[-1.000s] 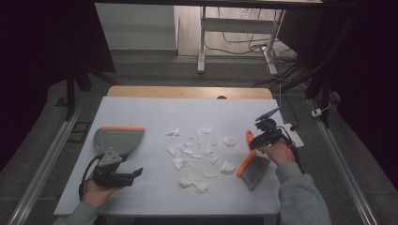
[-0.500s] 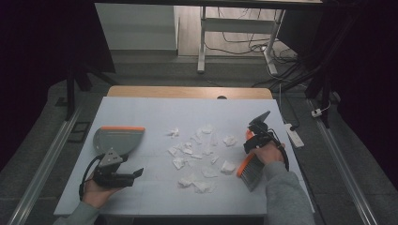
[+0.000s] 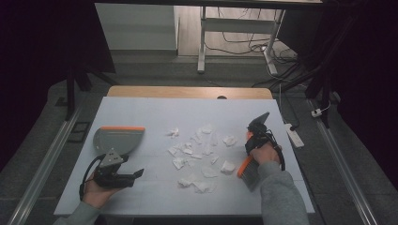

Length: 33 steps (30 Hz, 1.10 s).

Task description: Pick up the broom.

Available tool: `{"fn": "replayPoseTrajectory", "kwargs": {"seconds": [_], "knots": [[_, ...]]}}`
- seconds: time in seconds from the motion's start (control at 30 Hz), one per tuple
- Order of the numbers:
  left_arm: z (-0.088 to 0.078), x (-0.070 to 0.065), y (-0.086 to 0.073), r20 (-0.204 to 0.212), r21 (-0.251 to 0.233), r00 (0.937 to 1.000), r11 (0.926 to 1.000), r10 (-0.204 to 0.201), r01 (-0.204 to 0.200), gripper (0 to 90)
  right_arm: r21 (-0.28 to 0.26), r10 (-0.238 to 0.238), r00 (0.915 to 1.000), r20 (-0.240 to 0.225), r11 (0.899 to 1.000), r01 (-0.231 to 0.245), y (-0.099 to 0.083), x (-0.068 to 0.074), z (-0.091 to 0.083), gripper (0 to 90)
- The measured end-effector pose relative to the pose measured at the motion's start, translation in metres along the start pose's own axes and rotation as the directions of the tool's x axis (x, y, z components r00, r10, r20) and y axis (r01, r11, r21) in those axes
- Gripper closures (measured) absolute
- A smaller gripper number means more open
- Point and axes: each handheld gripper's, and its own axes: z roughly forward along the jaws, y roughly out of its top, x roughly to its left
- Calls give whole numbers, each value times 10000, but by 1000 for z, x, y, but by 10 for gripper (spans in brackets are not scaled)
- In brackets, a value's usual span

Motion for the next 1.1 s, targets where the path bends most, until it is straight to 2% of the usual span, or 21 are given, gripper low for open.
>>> {"fn": "replayPoseTrajectory", "kwargs": {"seconds": [0.07, 0.27, 0.3, 0.43, 0.57, 0.7, 0.77, 0.9, 0.97, 1.0, 1.03, 1.1], "knots": [[0, 0, 0, -5, -9, 10000, 10000, 0, 0, 209, -73, 142, 9999, 54, 9999, -142, -1, 0, -1, 684], [0, 1, 0, -8, 20, 10000, 10000, -1, 1, 209, -351, 6, 9997, -260, 9994, -15, -6, -5, -1, 706], [0, 0, 0, -12, 28, 10000, 10000, -2, 2, 209, -438, -198, 9992, -345, 9989, 183, -7, -6, -2, 708], [0, 0, 0, -33, 46, 10000, 10000, 16, -16, 209, -501, -488, 9977, -474, 9977, 465, -8, -9, -3, 709], [1, 1, -1, -40, 54, 10000, 10000, -8, 8, 209, -821, -801, 9922, -951, 9940, 724, -11, -18, -8, 710], [1, 1, 0, -57, 62, 10000, 10000, 8, -8, 209, -1211, -1006, 9831, -1532, 9892, 824, -17, -29, -19, 711], [1, 1, 0, -59, 67, 10000, 10000, 27, -26, 209, -1477, -977, 9797, -1750, 9864, 720, -21, -35, -26, 712], [3, 2, 0, -152, 112, 9999, 9999, 1, 0, 209, -2278, -1116, 9642, -2406, 9721, 557, -30, -47, -41, 712], [3, 1, 0, -201, 112, 9998, 9999, -31, 33, 209, -2712, -1170, 9556, -2704, 9616, 410, -35, -52, -49, 712], [3, 1, 1, -216, 106, 9998, 9999, -42, 44, 208, -3110, -1196, 9484, -2935, 9501, 236, -38, -55, -56, 712], [3, 1, 1, -251, 103, 9997, 9999, -45, 48, 208, -3110, -1196, 9484, -2935, 9501, 236, -38, -55, -56, 712], [4, 1, 1, -300, 115, 9995, 9999, -65, 69, 208, -3499, -1380, 9362, -3232, 9366, 173, -41, -57, -62, 712]]}}
